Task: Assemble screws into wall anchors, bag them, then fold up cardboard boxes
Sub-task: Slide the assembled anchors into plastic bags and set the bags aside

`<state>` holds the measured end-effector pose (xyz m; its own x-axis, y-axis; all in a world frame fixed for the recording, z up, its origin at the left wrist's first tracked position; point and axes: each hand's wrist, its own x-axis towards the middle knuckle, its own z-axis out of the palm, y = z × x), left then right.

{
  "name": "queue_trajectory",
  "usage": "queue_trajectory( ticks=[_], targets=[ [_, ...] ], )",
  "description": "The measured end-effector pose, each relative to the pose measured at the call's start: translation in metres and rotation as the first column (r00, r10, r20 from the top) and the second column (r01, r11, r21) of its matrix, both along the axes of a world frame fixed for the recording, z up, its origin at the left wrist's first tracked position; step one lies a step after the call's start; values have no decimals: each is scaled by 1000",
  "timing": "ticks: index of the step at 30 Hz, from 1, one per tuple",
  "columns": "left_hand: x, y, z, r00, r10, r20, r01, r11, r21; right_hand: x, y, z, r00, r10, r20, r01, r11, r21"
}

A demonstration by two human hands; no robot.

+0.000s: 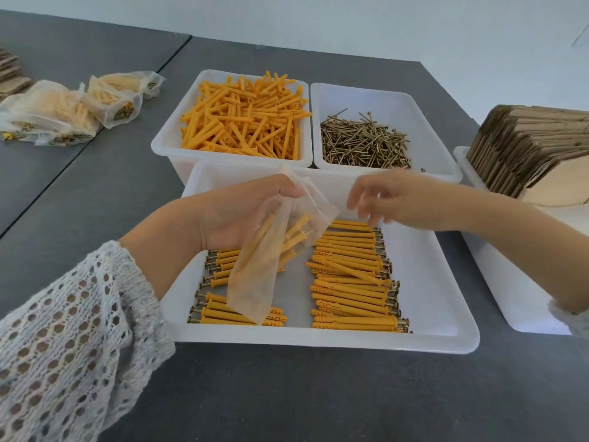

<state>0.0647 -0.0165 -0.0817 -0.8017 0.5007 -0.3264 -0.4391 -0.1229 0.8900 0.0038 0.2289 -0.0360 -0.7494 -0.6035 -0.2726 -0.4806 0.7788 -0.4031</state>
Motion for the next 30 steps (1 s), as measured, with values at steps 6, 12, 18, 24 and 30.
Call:
queue_trajectory(
  ticks=[6,12,18,24,30],
  targets=[
    [-1,-1,0,1000,19,5,-19,1000,-6,32,-8,-47,978,179,-104,-97,839,535],
    [-1,-1,-1,1000,21,-5,-21,999,-26,46,-8,-51,970,205,-130,-104,836,539],
    [-2,0,-1,999,35,16,-35,999,-38,50,-4,-55,965,222,-138,-104,812,574],
    [-1,1,-1,999,26,33,-24,998,-53,51,-5,-60,959,219,-182,-88,835,543],
    [-1,2,0,999,37,29,-35,997,-65,40,-1,-55,971,233,-46,-183,857,482]
  ],
)
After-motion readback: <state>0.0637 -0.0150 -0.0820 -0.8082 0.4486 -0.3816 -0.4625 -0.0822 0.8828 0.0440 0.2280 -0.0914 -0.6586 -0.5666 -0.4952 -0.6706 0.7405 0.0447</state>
